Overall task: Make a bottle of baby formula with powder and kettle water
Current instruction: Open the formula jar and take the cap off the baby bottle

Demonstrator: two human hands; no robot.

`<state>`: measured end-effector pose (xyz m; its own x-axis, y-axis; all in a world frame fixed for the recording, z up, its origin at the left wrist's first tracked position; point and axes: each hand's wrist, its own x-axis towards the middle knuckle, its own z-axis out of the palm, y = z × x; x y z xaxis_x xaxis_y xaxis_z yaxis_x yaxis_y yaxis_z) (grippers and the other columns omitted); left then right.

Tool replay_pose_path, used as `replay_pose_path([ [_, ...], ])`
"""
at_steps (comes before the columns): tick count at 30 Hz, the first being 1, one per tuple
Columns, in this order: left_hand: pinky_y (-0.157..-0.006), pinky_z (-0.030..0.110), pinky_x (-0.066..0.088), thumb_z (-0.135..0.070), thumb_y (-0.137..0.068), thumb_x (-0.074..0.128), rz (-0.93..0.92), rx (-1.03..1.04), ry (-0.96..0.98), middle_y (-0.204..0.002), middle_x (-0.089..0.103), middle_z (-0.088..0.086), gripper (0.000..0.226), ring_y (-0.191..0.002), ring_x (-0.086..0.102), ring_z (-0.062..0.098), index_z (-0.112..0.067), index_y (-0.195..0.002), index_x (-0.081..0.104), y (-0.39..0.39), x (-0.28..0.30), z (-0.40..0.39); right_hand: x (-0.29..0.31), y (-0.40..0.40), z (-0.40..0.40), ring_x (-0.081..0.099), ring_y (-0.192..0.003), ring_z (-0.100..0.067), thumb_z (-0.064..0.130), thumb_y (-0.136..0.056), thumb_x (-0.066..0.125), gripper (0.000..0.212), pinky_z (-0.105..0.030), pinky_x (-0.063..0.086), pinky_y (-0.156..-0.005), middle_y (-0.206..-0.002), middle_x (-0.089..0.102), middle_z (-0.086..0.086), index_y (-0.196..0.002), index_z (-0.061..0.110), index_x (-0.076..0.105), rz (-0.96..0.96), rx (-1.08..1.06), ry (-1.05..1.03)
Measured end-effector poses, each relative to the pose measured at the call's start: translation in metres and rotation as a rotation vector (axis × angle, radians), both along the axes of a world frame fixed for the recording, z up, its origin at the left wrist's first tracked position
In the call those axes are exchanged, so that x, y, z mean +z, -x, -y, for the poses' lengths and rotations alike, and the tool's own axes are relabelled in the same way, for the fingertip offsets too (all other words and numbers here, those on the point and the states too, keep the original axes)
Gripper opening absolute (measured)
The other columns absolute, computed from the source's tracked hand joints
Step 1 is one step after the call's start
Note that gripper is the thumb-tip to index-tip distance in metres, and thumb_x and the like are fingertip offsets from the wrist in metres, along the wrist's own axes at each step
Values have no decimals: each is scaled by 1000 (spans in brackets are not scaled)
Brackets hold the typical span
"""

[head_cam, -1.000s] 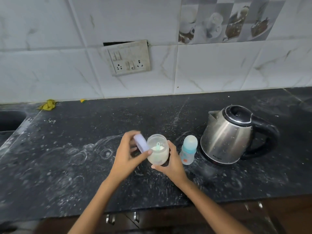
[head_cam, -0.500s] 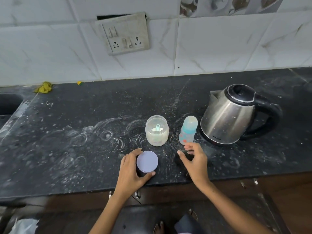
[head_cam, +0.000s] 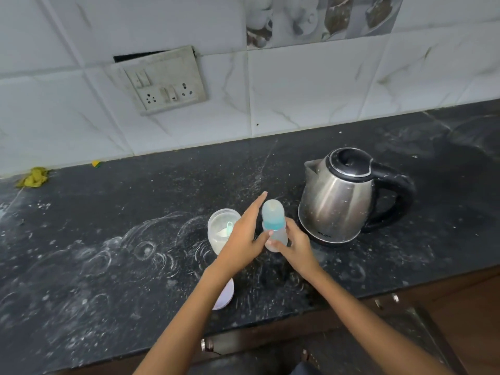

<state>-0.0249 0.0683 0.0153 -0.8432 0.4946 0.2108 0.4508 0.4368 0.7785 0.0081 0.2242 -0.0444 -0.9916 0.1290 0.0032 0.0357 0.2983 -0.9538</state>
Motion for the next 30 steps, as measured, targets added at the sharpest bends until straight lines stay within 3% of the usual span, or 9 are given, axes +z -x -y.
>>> replay_pose_path([
  [3, -107, 37, 41, -7, -86, 66, 122, -128, -103, -148, 36, -11, 71, -132, 42, 11, -23, -145, 31, 20, 7, 0, 9, 2, -12, 64, -113, -16, 8, -86, 72, 50, -33, 52, -95, -124, 65, -6, -132, 11, 51, 130, 185, 131],
  [6, -102, 37, 45, 4, -83, 67, 300, -306, -218, -143, 43, 4, 66, -129, 47, 18, -10, -141, 38, 32, 18, 1, 17, 2, -23, 63, -115, -16, 0, -87, 68, 51, -24, 51, -93, -127, 63, -11, -134, 7, 49, 189, 285, 238],
  [10, -100, 45, 46, -1, -79, 72, 266, -250, -294, -134, 54, 6, 59, -122, 54, 23, -8, -133, 48, 32, 18, -7, 17, 4, -26, 62, -117, -19, 14, -83, 74, 57, -30, 50, -98, -127, 63, -11, -134, 11, 49, 167, 266, 236],
  [14, -84, 34, 52, -26, -72, 81, -9, 128, -257, -114, 60, -9, 55, -103, 59, 15, -23, -119, 53, 13, 8, -30, 15, 1, -7, 63, -102, -11, 58, -71, 66, 73, -34, 54, -85, -114, 64, 5, -130, 18, 48, -7, 55, -95],
  [17, -79, 26, 45, -40, -66, 82, -76, 276, -101, -111, 53, -6, 63, -100, 51, 12, -23, -115, 46, 9, 7, -37, 11, -1, 0, 61, -99, -8, 58, -66, 65, 69, -30, 53, -76, -109, 63, 11, -122, 20, 51, -74, -57, -126],
  [20, -96, 29, 44, -19, -75, 77, 49, -8, -88, -133, 48, -10, 72, -119, 48, 7, -26, -135, 39, 18, 9, -26, 8, 1, -6, 64, -102, -10, 47, -69, 75, 66, -44, 58, -79, -110, 66, 6, -122, 14, 54, -59, -14, -6],
  [22, -99, 33, 45, -9, -80, 70, 91, -136, -127, -137, 48, -14, 70, -123, 50, 10, -29, -139, 39, 21, 13, -19, 9, 2, -9, 64, -105, -9, 34, -71, 83, 61, -45, 59, -80, -111, 67, 4, -121, 14, 54, -43, 25, 64],
  [25, -92, 36, 48, -15, -79, 73, -47, -1, -164, -125, 56, -11, 59, -114, 54, 11, -29, -131, 49, 16, 12, -22, 13, 2, -4, 64, -102, -6, 50, -60, 81, 67, -39, 59, -77, -109, 67, 10, -114, 21, 54, -65, -54, 4],
  [30, -90, 22, 38, -21, -81, 72, -169, 321, -145, -118, 48, -4, 55, -107, 44, 9, -28, -128, 43, -12, 3, -41, 21, 4, 12, 61, -78, -12, 64, -59, 55, 62, -30, 45, -61, -91, 64, 10, -104, 21, 49, -111, -263, -294],
])
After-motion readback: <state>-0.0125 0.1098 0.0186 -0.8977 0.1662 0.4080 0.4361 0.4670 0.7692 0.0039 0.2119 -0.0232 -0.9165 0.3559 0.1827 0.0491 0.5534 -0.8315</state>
